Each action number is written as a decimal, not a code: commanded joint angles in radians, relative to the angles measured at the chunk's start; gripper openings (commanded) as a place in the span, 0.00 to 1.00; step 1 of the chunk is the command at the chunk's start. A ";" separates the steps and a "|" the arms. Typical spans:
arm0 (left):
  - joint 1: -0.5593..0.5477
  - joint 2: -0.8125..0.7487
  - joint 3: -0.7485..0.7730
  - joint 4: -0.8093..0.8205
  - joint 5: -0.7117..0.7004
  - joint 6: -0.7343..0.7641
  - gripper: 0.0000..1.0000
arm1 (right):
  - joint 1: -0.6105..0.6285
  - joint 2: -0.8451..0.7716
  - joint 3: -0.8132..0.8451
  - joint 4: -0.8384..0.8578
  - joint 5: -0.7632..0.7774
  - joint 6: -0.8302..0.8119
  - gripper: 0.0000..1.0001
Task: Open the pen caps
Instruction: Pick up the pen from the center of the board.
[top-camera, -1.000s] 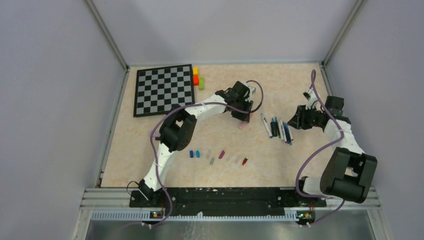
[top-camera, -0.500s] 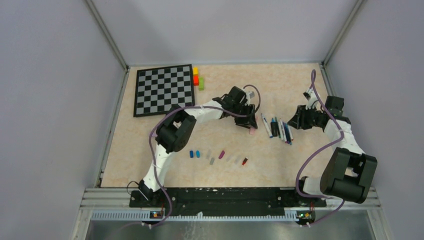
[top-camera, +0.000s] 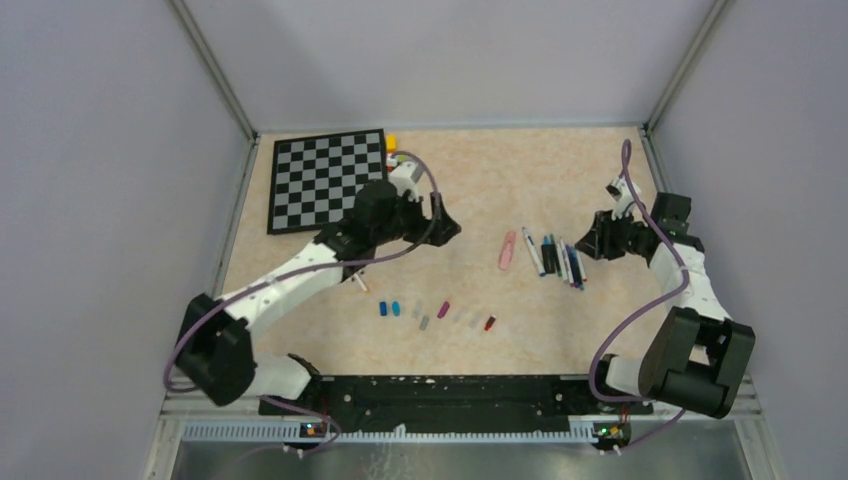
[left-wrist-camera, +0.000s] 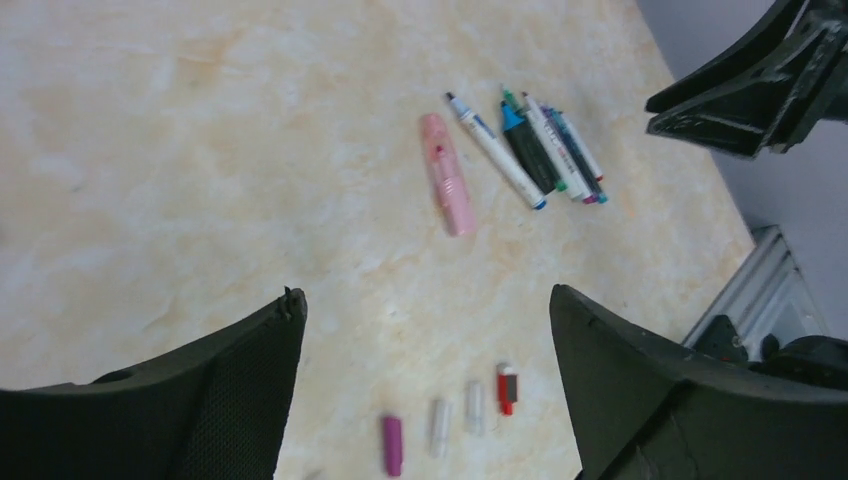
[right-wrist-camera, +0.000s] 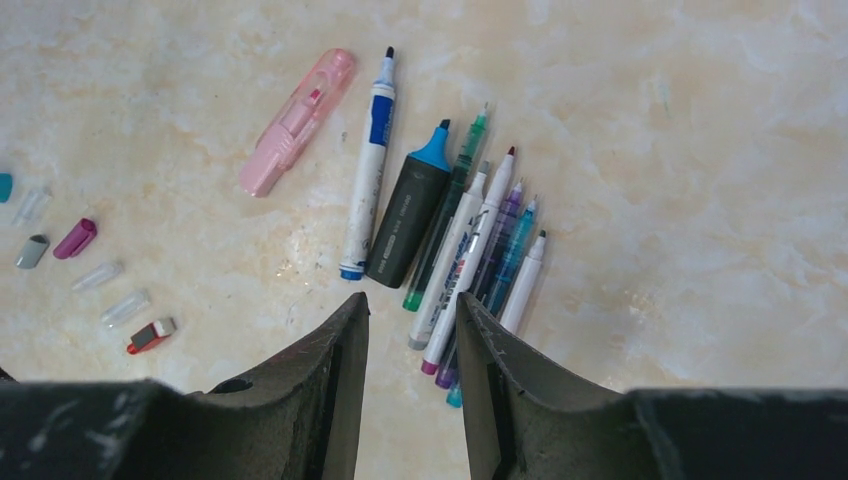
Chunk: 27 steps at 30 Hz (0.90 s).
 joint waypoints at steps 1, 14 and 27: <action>0.027 -0.233 -0.247 0.065 -0.229 0.046 0.98 | -0.010 -0.049 0.030 -0.015 -0.095 -0.053 0.36; 0.213 -0.516 -0.545 -0.052 -0.259 -0.110 0.99 | -0.010 -0.087 -0.006 0.009 -0.164 -0.078 0.36; 0.221 -0.401 -0.475 -0.248 -0.490 -0.188 0.97 | -0.009 -0.088 -0.008 0.009 -0.170 -0.074 0.36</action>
